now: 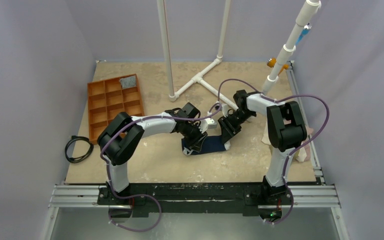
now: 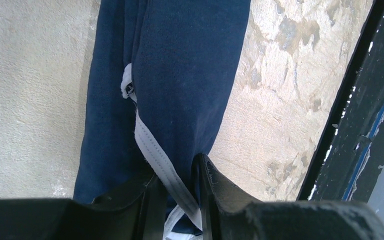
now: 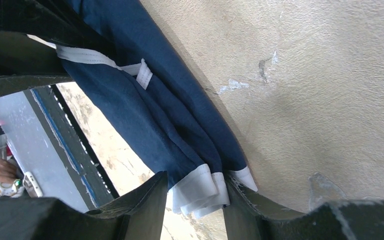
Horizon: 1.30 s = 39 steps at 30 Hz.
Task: Roll the underwear
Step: Fold the underwear at the center of the board.
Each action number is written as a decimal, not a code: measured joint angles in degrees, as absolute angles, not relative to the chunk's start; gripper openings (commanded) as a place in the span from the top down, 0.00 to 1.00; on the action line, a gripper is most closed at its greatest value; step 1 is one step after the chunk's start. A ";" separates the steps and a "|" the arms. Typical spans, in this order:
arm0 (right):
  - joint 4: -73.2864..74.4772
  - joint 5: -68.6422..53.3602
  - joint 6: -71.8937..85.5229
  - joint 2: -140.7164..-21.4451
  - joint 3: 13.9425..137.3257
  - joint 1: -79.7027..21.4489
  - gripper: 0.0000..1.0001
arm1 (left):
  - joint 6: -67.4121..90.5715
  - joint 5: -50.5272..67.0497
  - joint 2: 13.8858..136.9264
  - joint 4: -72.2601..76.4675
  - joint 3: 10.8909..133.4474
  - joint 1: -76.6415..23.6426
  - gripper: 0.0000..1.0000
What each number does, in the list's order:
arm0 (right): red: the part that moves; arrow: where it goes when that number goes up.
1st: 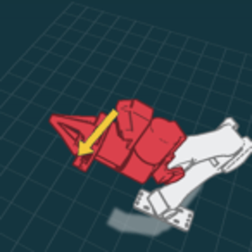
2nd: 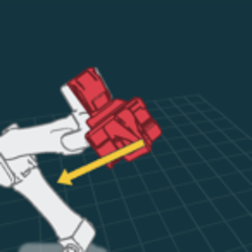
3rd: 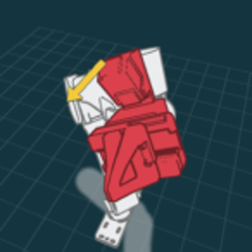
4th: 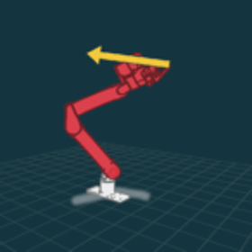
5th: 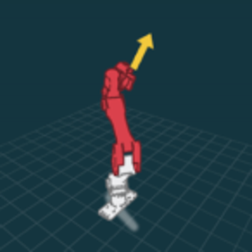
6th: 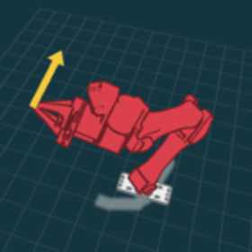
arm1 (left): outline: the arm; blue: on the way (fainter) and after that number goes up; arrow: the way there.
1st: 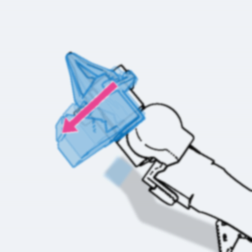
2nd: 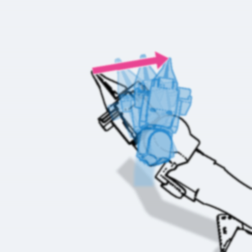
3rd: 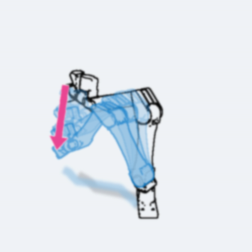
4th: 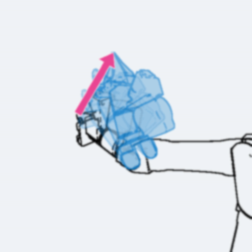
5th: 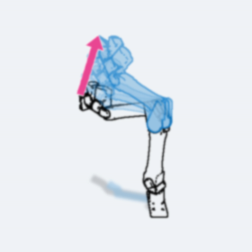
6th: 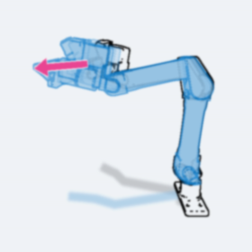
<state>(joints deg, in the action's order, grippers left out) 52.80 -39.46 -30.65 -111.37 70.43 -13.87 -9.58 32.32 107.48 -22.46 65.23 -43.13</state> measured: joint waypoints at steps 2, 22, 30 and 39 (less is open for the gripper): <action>52.66 -39.27 -30.33 -111.37 70.43 -13.91 0.55 | -9.61 32.29 107.48 -22.70 65.30 -43.13 0.72; 51.00 -34.94 -29.95 -109.27 72.20 -14.11 0.38 | -9.63 32.08 108.14 -23.66 66.13 -43.13 0.78; 52.12 -33.98 -31.11 -106.41 74.52 -14.11 0.41 | -9.58 32.14 108.31 -23.77 66.32 -43.13 0.78; 55.37 -39.55 -34.02 -103.13 75.09 -14.13 0.51 | -9.52 32.49 108.36 -23.83 66.39 -43.03 0.77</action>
<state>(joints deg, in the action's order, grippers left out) 55.37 -39.55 -34.02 -103.13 75.09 -14.13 -9.52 32.49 108.36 -23.83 66.39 -43.03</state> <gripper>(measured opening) 0.503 0.221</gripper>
